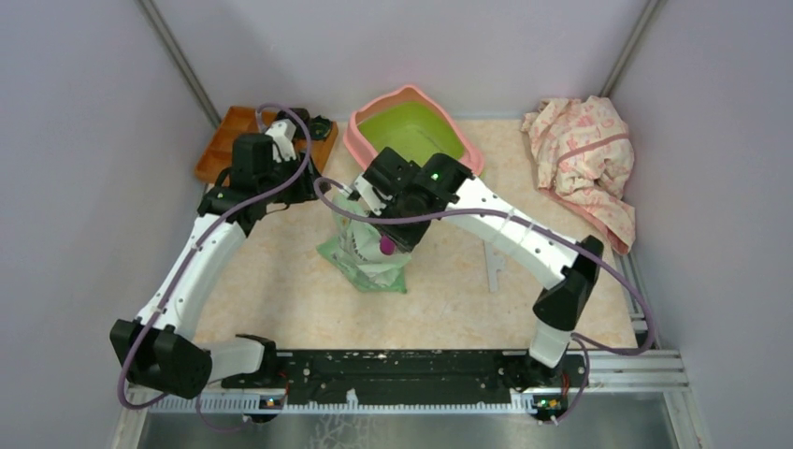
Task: Fill the litter box with clean litter
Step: 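Scoop the cat litter from the cat litter bag.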
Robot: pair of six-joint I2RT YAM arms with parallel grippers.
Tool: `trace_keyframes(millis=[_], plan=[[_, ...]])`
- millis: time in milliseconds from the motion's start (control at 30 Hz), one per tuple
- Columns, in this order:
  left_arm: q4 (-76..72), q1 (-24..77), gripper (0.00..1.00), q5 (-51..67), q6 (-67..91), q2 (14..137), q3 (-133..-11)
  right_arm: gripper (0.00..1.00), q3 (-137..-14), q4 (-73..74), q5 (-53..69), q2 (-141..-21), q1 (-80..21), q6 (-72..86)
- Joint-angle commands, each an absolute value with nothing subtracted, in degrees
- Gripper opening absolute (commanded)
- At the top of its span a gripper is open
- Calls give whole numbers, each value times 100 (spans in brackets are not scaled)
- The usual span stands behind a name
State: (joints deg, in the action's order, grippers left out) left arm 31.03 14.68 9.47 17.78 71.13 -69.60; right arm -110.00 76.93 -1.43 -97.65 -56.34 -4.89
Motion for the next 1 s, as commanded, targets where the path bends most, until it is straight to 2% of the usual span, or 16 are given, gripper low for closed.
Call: trace_keyframes(millis=[0,167,333,967], plan=[[2882,1415,59,869,1669,6937,-6728,0,-11190,7598,33,-10062,-5561,-567],[2795,1406,59,905,1687,6967,-6589,0,-11105,7697,-221,-10307,-5563,-558],[2733,1406,59,948,1649,7070,-6550,0,-11517,7784,-426,-10502,-5557,-560],[2725,1406,58,762,1529,7140,-6481,0,-11963,7608,-18,-11949,-5366,-879]])
